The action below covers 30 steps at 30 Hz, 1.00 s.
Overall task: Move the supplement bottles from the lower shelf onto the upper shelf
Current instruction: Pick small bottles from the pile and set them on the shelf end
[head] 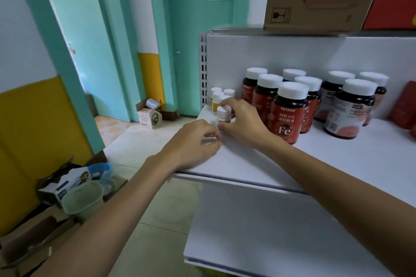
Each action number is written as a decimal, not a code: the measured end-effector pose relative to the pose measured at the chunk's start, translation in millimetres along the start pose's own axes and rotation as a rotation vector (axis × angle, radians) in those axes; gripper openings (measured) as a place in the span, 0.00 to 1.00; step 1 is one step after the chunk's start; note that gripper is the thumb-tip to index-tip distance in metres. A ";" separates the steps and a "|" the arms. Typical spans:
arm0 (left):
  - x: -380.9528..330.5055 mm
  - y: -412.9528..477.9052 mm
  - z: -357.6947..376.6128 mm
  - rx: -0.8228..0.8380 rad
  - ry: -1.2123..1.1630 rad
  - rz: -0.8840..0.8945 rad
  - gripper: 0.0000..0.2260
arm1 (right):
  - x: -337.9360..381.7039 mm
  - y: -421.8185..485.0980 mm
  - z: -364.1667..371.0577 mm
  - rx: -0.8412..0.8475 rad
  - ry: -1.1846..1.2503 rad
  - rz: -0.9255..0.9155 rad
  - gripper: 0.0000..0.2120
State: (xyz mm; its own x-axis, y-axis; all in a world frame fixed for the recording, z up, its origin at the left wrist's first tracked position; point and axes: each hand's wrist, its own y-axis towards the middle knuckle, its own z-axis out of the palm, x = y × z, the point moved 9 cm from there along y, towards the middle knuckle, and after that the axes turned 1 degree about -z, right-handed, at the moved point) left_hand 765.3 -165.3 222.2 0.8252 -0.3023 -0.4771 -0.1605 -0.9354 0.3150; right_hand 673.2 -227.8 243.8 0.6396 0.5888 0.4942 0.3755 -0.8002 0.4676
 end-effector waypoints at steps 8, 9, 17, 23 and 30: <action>25.5 2.4 -6.2 0.055 0.072 0.098 0.10 | 11.1 14.2 18.1 -0.082 -0.141 0.099 0.19; 26.9 1.6 -6.1 0.054 0.079 0.099 0.11 | 7.8 15.0 17.8 -0.094 -0.181 0.124 0.20; 19.9 1.4 -5.2 0.085 0.142 0.154 0.13 | 0.9 16.9 14.9 -0.148 -0.273 0.232 0.27; -12.1 -13.4 -3.9 0.107 0.011 0.268 0.13 | 15.9 -17.6 -15.7 -0.281 -0.237 0.109 0.19; -100.2 -39.0 29.2 0.124 -0.091 0.495 0.12 | 6.3 -108.6 -94.2 -0.396 -0.247 0.066 0.15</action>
State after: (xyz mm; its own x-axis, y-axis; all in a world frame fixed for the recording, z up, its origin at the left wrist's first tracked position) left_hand 673.0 -104.0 233.8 0.5846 -0.7240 -0.3663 -0.5873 -0.6891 0.4245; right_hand 573.3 -126.4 265.2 0.8121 0.4552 0.3651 0.0745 -0.7015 0.7088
